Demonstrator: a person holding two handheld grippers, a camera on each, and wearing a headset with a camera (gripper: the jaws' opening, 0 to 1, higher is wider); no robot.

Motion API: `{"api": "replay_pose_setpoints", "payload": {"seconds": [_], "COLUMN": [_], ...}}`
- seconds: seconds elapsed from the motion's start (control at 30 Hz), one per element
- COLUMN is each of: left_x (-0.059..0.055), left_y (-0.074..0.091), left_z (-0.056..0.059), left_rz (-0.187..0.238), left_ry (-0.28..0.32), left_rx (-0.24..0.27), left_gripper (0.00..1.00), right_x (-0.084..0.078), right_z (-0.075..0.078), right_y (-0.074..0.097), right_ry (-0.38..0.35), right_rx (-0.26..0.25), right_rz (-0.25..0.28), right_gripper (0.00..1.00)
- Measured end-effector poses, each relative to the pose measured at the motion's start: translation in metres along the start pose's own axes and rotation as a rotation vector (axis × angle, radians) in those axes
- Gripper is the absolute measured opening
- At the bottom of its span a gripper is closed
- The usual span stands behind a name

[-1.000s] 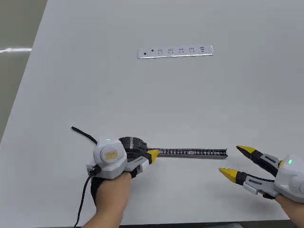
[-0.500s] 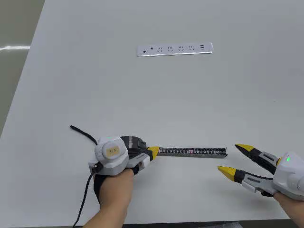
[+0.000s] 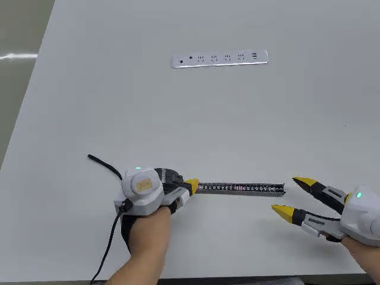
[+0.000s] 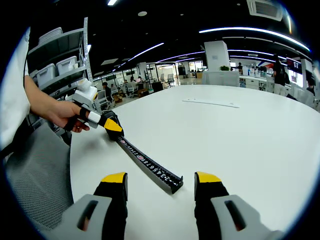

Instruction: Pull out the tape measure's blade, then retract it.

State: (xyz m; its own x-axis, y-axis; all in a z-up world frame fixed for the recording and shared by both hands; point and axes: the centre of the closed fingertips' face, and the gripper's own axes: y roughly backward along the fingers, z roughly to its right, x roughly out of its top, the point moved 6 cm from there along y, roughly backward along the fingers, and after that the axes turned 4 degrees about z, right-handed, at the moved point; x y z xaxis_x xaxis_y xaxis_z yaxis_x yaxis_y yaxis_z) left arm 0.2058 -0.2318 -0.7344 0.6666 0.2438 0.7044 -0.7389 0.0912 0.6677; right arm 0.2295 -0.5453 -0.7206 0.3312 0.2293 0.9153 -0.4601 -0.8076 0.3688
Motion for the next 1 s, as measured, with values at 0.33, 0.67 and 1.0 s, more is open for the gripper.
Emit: {"api": "replay_pose_setpoints", "payload": {"seconds": [0.33, 0.67, 1.0], "left_x": [0.0004, 0.0013, 0.0018], "left_y": [-0.0026, -0.0037, -0.0047], "left_z": [-0.0014, -0.0025, -0.0045], "left_rz": [-0.002, -0.007, -0.010], "left_ry": [0.028, 0.047, 0.062], "left_rx": [0.033, 0.068, 0.099], "left_gripper": [0.84, 0.82, 0.79], "right_x": [-0.0024, -0.0029, 0.0003], "right_z": [0.0013, 0.0023, 0.0017], "right_y": [-0.0053, -0.0081, -0.0104], "right_ry": [-0.008, -0.012, -0.014], "right_rx": [0.019, 0.027, 0.033], "right_rz": [-0.005, -0.003, 0.009], "right_gripper": [0.52, 0.51, 0.50]}}
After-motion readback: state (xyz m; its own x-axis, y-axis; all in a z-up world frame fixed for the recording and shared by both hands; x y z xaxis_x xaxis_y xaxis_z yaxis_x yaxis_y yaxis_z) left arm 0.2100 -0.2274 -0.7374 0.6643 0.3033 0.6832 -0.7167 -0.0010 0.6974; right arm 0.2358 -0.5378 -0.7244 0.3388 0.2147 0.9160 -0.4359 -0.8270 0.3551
